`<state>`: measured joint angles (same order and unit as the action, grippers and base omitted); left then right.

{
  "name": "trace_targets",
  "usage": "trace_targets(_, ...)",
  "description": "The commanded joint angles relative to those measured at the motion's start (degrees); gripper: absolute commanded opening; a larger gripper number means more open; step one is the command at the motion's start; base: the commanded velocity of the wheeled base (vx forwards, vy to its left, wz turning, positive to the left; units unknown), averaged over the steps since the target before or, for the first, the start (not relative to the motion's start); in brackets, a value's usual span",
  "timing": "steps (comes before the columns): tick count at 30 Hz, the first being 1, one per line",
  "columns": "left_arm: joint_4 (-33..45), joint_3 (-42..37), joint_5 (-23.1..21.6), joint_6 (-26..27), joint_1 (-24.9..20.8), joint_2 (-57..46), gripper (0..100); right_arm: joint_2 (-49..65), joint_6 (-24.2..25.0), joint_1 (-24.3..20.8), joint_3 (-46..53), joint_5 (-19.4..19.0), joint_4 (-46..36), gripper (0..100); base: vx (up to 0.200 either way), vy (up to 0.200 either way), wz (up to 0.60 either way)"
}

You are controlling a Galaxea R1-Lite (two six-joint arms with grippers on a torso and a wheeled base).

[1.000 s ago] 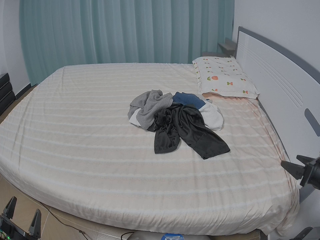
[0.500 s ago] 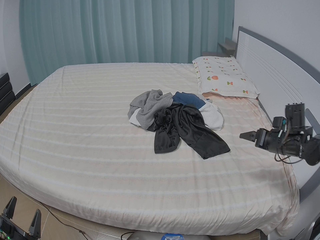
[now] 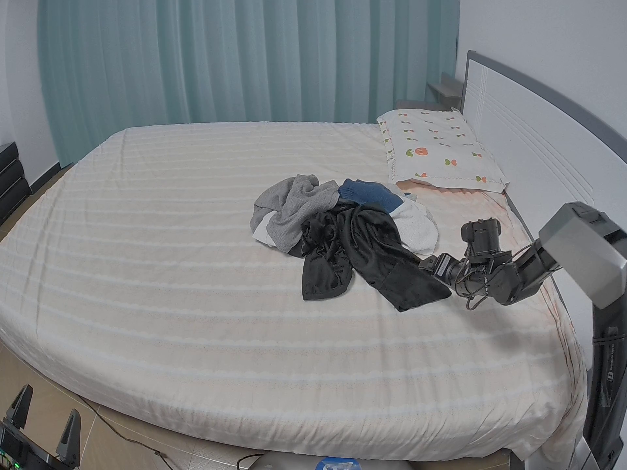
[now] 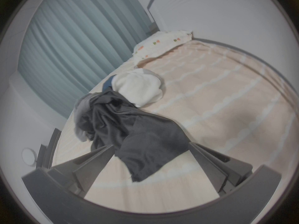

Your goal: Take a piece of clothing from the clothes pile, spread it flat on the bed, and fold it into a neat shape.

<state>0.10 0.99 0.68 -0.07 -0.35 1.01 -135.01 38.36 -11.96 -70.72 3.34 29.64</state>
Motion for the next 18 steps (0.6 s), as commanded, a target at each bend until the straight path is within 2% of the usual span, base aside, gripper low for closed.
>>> trace_targets(1, 0.0, -1.0, 0.0, 0.0, 0.0, -0.4, 100, -11.3, 3.4, -0.3, -6.8, 1.3, 0.0, 100, 0.0, 0.0, 0.0)
trace_targets(6, 0.0, -1.0, 0.0, 0.0, 0.0, -0.4, 100, -14.2, 3.9, -0.4, -10.3, 4.1, -0.1, 100, 0.0, 0.0, 0.0)
trace_targets(18, 0.0, -1.0, 0.0, 0.0, 0.0, -0.4, 100, -15.2, 5.5, -2.6, -15.6, 6.7, 0.2, 100, 0.0, 0.0, 0.0)
